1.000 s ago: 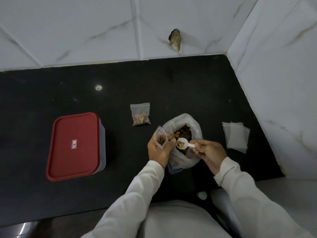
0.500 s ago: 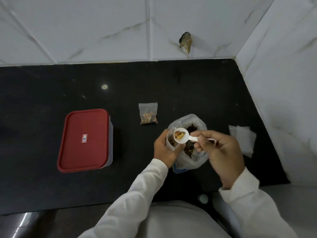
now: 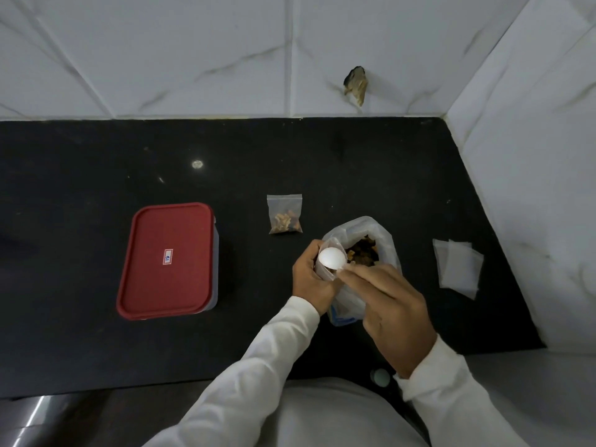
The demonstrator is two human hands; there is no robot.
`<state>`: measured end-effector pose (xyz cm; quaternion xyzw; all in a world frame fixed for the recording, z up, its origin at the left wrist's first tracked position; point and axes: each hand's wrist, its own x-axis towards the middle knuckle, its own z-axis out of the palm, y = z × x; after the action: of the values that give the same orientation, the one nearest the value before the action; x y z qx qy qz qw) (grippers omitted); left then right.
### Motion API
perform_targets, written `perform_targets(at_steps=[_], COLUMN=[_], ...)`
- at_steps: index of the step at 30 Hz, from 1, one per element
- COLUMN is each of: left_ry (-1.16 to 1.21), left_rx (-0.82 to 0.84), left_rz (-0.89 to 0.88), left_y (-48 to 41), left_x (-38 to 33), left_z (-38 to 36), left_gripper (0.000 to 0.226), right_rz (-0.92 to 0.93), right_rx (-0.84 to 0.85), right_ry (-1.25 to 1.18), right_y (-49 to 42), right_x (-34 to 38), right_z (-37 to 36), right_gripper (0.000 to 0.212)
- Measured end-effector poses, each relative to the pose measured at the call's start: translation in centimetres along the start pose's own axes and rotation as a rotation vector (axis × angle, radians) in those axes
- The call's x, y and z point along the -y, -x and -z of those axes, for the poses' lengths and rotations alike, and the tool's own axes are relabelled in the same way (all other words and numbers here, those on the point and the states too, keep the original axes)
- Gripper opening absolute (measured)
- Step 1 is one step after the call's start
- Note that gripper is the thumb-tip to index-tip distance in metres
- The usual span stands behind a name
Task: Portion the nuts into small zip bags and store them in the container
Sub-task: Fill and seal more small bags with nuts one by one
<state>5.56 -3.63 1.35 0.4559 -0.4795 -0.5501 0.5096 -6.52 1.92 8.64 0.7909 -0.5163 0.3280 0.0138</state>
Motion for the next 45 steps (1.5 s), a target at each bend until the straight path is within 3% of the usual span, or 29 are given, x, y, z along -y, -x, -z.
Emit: perform_targets(at_steps=[4,9,14,20,24,30,32,36,39,42,45], left_ry=[-0.018,-0.067,-0.054,-0.067,-0.075,-0.096,-0.106,-0.121,-0.113,-0.120,-0.108], left_rx=[0.002,0.001,-0.023,-0.034,-0.007,-0.033,-0.060,-0.156,-0.222,-0.230,-0.203], left_rz=[0.033,0.097,0.105,0.134,0.141,0.129,0.116,0.118,0.187,0.220,0.182], left_y=[0.0,-0.1,0.2,0.6,0.7,0.8,0.7,0.7,0.8,1.0,1.1], left_x=[0.1,0.4,0.8,1.5,1.7,1.4,1.1,0.6,0.2,-0.3,-0.6], left_z=[0.2,0.8,1.6,2.1,2.4,2.6,2.5,2.2,2.1,2.1,2.8], left_gripper=[0.029,0.032,0.020,0.019,0.019,0.023,0.025,0.034,0.032,0.028,0.040], right_rz=[-0.015,-0.435,-0.832,-1.044,-0.994,-0.548,-0.514,-0.379,-0.274,-0.277,-0.335], right_rx=[-0.019,-0.116,-0.048,0.079,0.199,0.275,0.256,0.155,0.180,0.184,0.159], right_ry=[-0.053,-0.326,-0.364,-0.335,-0.273,0.239,0.289,-0.021,-0.210,-0.280,-0.352], right_y=[0.4,-0.5,0.8,2.2,2.5,2.6,2.0,0.7,-0.1,-0.5,-1.0], right_x=[-0.3,-0.4,-3.8,-5.5,-6.0,-5.5,-4.3,-0.8,1.2,1.5,0.8], right_z=[-0.4,1.8,1.2,-1.2,-2.5,-1.8,-1.6,-2.3,-3.5,-4.9,-5.3], right_gripper=[0.023,0.020,0.016,0.014,0.015,0.033,0.038,0.039,0.037,0.027,0.015])
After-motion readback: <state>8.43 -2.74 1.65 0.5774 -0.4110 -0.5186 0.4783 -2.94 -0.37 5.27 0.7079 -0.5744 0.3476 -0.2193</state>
